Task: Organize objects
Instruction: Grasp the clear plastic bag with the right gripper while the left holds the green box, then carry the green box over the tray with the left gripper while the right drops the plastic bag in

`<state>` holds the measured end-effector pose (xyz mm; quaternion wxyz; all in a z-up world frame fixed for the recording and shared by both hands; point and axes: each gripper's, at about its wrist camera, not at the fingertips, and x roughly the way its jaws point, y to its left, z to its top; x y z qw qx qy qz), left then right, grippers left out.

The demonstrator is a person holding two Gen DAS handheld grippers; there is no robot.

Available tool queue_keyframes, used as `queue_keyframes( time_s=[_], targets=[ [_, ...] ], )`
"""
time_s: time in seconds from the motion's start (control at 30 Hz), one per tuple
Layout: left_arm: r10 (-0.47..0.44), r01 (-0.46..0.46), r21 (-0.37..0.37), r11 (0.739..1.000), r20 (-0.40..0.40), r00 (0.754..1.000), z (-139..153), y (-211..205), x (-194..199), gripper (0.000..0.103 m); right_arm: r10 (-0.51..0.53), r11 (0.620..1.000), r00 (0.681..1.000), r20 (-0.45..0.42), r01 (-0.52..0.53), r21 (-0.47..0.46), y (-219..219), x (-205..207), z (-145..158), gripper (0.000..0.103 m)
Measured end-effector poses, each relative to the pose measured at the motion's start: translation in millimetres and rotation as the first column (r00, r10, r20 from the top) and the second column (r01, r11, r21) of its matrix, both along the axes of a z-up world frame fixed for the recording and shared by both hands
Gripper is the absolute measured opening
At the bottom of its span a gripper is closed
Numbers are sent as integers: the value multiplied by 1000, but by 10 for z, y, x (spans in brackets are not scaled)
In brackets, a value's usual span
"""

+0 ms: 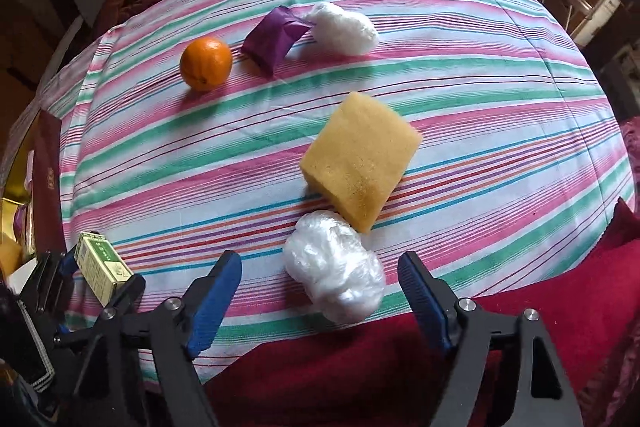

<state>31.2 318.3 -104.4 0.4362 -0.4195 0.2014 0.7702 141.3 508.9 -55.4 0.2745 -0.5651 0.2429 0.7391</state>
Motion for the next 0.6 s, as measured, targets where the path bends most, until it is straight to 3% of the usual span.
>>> queue_keyframes(
  time_s=[0.23, 0.27, 0.3, 0.33, 0.47, 0.6],
  targets=[
    [-3, 3, 0, 1000, -3, 1000, -3, -8, 1, 74, -39, 999, 992, 122, 36, 20, 64, -137, -150, 85],
    [-5, 5, 0, 1000, -3, 1000, -2, -11, 1, 74, -31, 999, 989, 141, 30, 12, 70, -163, -185, 79],
    [-7, 7, 2, 1000, -2, 1000, 0, -19, -1, 74, -13, 1000, 987, 162, 13, -1, 66, -199, -237, 58],
    [-7, 7, 5, 1000, 1, 1000, 1, -28, -6, 74, 12, 1000, 981, 196, -11, -10, 47, -244, -312, 44],
    [-14, 14, 9, 1000, -6, 1000, 2, -39, 2, 73, 58, 997, 975, 214, -65, 28, -55, -296, -296, 39],
    [4, -4, 34, 999, 25, 1000, 60, -97, -8, 73, 76, 996, 991, 114, -80, 32, -214, -185, -117, 38]
  ],
)
